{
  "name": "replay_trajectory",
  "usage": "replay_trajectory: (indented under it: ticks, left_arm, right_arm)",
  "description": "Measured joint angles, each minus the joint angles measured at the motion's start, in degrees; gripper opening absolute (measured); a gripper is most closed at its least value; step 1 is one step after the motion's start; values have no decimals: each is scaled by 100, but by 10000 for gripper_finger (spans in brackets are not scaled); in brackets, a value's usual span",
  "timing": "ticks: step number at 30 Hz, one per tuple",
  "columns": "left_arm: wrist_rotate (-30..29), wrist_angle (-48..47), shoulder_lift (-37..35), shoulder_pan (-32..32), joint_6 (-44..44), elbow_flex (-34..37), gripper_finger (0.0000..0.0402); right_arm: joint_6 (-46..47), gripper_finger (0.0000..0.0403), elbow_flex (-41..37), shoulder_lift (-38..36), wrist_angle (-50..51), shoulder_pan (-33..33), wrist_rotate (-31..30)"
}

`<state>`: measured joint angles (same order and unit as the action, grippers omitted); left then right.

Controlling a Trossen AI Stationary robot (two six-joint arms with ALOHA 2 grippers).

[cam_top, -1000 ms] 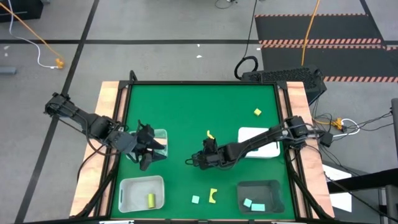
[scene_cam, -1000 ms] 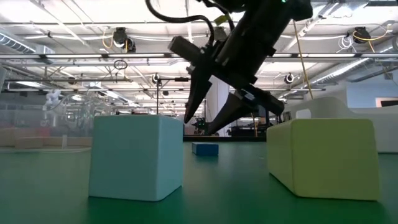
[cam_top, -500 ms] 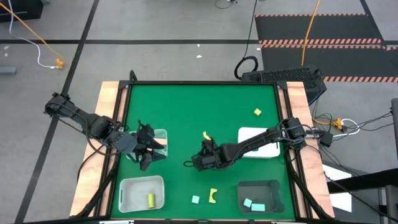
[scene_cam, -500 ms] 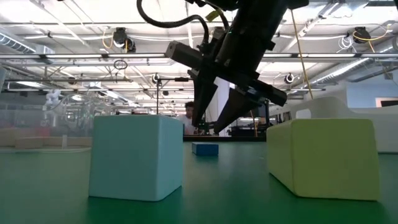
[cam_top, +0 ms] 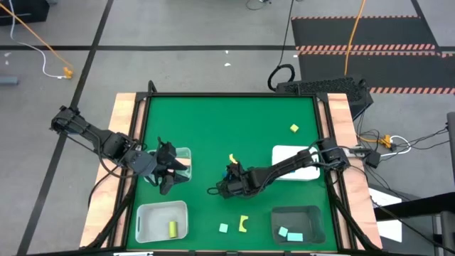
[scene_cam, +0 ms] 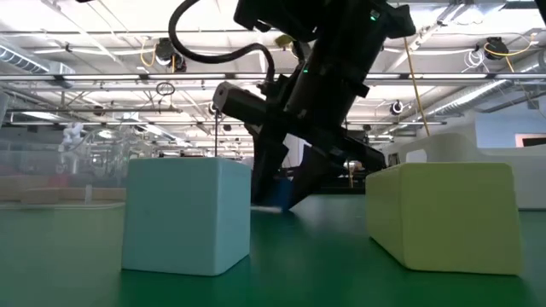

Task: Sort & place blocks by color
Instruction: Put the blue block into the white bin

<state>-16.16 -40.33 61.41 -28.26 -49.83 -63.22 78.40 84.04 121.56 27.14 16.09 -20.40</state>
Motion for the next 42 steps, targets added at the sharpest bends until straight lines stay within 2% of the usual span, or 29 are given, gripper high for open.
replay_trajectory:
  ticks: [6,10,14,18,23,28,34,42]
  left_arm:
    - [2,-25,0,-12,-14,0,241]
    - [0,-22,2,-12,-10,0,241]
    - [0,-22,0,-12,10,0,241]
    - [0,-22,1,-12,21,0,241]
    - [0,-22,0,-12,50,0,241]
    - [2,-22,1,-12,66,0,241]
    - [1,-22,2,-14,33,0,241]
    - [-59,-16,9,-25,-138,0,241]
  right_arm:
    - [-124,169,-3,53,14,18,-95]
    - [-548,161,-20,29,-100,9,-285]
    - [-420,114,-29,30,-255,-32,-316]
    - [-285,36,-32,33,-287,-36,-352]
    - [-589,34,-47,-182,-241,-89,-230]
    - [-1292,34,-40,-799,-50,-246,-270]
    - [-2333,34,-42,-1717,852,-405,-321]
    - [-2244,34,-39,-3094,3356,-464,-313]
